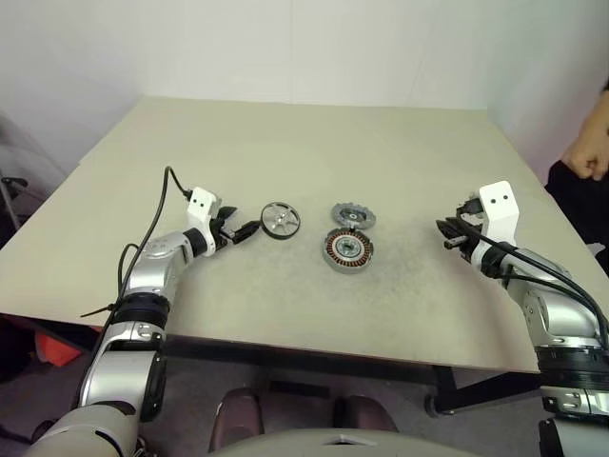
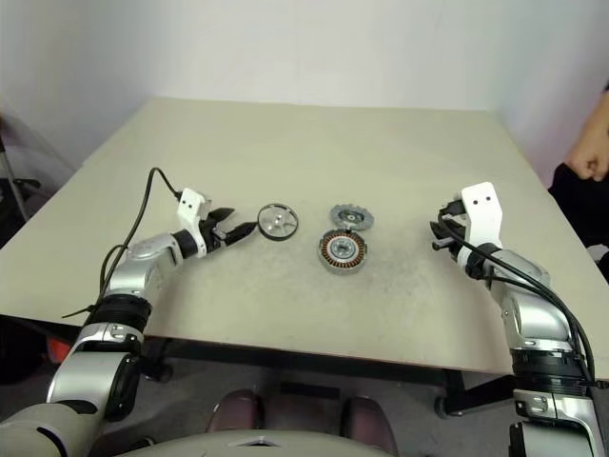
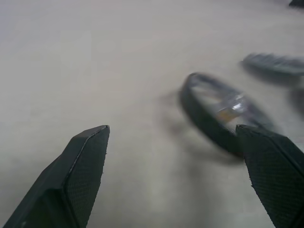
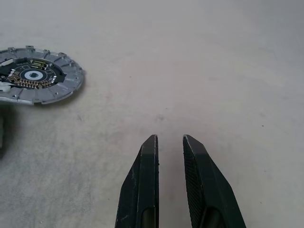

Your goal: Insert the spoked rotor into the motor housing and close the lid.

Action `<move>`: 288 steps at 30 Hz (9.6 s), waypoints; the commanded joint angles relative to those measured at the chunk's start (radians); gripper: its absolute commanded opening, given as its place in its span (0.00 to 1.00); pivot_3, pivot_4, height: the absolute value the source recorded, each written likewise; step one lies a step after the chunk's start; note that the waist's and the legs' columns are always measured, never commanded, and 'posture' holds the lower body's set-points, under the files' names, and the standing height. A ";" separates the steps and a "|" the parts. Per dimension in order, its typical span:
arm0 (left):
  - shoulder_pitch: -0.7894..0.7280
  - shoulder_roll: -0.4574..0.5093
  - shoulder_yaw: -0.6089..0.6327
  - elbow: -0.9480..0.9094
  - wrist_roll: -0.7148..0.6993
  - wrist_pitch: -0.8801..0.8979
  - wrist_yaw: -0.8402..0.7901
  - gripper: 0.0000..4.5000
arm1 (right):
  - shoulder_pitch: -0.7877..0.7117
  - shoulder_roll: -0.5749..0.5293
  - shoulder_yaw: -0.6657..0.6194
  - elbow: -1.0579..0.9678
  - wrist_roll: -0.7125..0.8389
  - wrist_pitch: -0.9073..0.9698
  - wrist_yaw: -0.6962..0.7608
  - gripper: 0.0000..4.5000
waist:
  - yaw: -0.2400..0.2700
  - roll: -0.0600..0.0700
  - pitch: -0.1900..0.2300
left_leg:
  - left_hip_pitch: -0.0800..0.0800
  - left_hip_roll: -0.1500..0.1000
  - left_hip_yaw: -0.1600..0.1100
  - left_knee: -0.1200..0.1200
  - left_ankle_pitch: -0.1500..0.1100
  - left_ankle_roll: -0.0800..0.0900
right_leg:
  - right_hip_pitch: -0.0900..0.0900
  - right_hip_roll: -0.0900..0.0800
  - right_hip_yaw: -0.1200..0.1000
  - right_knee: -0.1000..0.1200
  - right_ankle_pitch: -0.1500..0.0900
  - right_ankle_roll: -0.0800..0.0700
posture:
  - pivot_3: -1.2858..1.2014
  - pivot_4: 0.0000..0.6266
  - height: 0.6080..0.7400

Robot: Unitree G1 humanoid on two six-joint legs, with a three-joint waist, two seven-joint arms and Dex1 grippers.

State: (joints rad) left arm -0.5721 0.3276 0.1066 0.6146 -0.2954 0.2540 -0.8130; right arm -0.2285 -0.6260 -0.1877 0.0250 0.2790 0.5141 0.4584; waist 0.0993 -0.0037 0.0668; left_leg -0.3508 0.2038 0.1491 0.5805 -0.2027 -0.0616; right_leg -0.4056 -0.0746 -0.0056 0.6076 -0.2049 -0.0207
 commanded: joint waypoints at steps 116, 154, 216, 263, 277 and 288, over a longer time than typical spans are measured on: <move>-0.284 -0.321 0.261 0.231 -0.429 0.814 0.196 0.60 | 0.015 0.023 -0.078 -0.031 -0.075 0.058 -0.112 0.19 | -0.001 0.001 -0.001 | 0.000 -0.002 0.000 0.000 -0.003 0.008 | 0.007 -0.002 -0.001 -0.004 0.000 0.000 | 0.52 0.00 1.00; -0.040 -0.086 0.127 -0.155 -0.277 0.481 0.128 0.60 | 0.016 0.144 0.212 -0.307 0.102 0.166 0.092 0.19 | -0.002 0.002 -0.001 | 0.000 0.000 0.000 -0.003 0.000 0.003 | 0.003 0.000 -0.002 -0.005 -0.001 0.000 | 0.52 0.00 1.00; 0.007 -0.117 0.167 -0.125 -0.238 0.359 0.231 0.60 | -0.592 -0.161 0.655 0.512 -0.599 -1.087 0.752 0.54 | -0.006 0.000 0.000 | -0.013 0.003 -0.001 0.026 -0.009 0.020 | -0.001 -0.004 -0.005 0.009 0.000 -0.002 | 0.52 0.00 1.00; 0.021 -0.099 0.181 -0.126 -0.235 0.356 0.246 0.60 | -0.597 -0.080 0.661 0.537 -0.630 -1.148 0.748 0.19 | -0.031 -0.001 0.000 | -0.014 0.003 -0.001 0.027 -0.010 0.020 | -0.003 -0.002 -0.005 0.011 0.000 -0.002 | 0.52 0.00 1.00; 0.012 -0.098 0.181 -0.108 -0.232 0.345 0.250 0.60 | -0.615 -0.068 0.633 0.530 -0.630 -1.086 0.695 0.00 | -0.030 -0.002 0.001 | -0.015 0.004 -0.001 0.027 -0.010 0.020 | -0.003 -0.002 -0.005 0.010 0.000 -0.002 | 0.52 0.00 1.00; 0.010 -0.098 0.179 -0.091 -0.230 0.336 0.250 0.60 | -0.621 -0.068 0.628 0.504 -0.619 -1.105 0.687 0.00 | -0.030 -0.002 0.001 | -0.015 0.003 -0.001 0.027 -0.010 0.020 | -0.003 -0.003 -0.005 0.010 0.000 -0.002 | 0.52 0.00 1.00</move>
State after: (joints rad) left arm -0.5460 0.2236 0.2811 0.5260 -0.5263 0.6036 -0.5617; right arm -0.8113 -0.6907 0.4828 0.5800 -0.3796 -0.5789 1.1584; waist 0.0692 -0.0057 0.0675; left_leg -0.3654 0.2072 0.1484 0.6078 -0.2122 -0.0415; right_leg -0.4089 -0.0772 -0.0106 0.6180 -0.2049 -0.0227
